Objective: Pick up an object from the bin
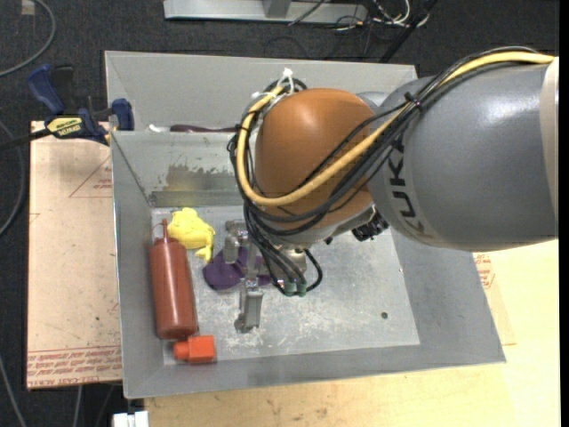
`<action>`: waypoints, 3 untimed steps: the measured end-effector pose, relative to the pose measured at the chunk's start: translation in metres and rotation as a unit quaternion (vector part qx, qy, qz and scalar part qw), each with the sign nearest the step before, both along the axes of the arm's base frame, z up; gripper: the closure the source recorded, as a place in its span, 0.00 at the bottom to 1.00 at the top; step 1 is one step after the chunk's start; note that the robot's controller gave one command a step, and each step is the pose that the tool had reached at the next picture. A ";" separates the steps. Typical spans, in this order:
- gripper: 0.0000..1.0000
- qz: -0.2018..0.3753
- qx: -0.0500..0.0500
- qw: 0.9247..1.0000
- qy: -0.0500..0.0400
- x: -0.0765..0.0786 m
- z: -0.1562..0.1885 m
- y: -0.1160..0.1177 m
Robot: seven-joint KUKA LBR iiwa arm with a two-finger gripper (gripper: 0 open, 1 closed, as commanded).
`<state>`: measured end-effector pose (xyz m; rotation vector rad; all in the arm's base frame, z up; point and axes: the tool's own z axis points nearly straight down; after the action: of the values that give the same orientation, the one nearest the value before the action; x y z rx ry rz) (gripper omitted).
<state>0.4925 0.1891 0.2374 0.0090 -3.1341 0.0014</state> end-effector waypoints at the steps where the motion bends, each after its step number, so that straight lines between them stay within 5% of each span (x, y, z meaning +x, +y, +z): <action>1: 0.00 -0.002 0.001 1.000 -0.003 0.001 0.004 -0.001; 2: 0.00 0.013 0.003 1.000 -0.007 0.045 -0.024 -0.010; 3: 0.00 0.010 0.001 1.000 -0.005 0.056 -0.056 -0.025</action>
Offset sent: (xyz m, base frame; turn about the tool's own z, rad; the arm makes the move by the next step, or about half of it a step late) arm 0.0716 -0.0204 -0.0506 -0.0422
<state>0.5486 0.1640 0.1817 0.0410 -3.1446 -0.0026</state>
